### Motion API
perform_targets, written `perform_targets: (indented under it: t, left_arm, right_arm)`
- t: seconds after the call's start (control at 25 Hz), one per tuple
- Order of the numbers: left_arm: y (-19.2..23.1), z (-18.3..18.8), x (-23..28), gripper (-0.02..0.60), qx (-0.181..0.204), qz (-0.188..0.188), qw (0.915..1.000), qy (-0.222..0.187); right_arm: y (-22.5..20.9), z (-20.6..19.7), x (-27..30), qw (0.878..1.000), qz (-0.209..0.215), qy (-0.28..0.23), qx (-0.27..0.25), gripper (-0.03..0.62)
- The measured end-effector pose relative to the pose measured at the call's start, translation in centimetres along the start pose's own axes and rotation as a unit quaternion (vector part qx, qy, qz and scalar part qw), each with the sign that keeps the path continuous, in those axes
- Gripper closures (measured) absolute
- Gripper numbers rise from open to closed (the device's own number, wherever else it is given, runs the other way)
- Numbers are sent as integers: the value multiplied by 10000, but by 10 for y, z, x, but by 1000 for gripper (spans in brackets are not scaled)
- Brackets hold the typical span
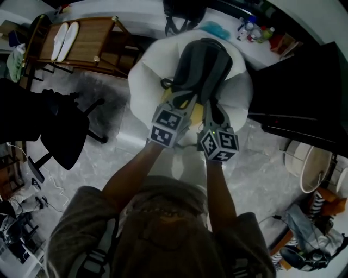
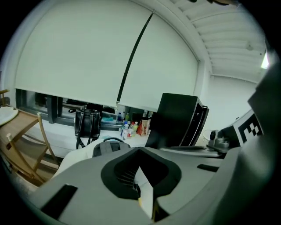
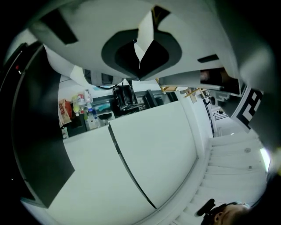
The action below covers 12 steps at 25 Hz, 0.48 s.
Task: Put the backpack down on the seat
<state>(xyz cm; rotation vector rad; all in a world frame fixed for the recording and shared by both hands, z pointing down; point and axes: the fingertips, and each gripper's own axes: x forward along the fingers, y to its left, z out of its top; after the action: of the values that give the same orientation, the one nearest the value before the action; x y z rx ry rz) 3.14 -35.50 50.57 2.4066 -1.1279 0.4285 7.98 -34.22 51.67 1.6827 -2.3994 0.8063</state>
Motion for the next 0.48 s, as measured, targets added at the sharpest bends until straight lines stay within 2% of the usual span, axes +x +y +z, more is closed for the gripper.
perform_targets:
  t: [0.24, 0.36, 0.48]
  left_arm:
    - [-30, 27, -45, 581, 29, -108, 9999, 81]
    - [-43, 47, -68, 581, 146, -286, 9995, -51]
    - [-55, 67, -93, 581, 286, -495, 9982, -199]
  right_arm:
    - [34, 34, -36, 9998, 174, -12, -19, 592]
    - [52, 51, -54, 9989, 429, -108, -118, 593]
    - [77, 72, -74, 9955, 886, -299, -148, 594]
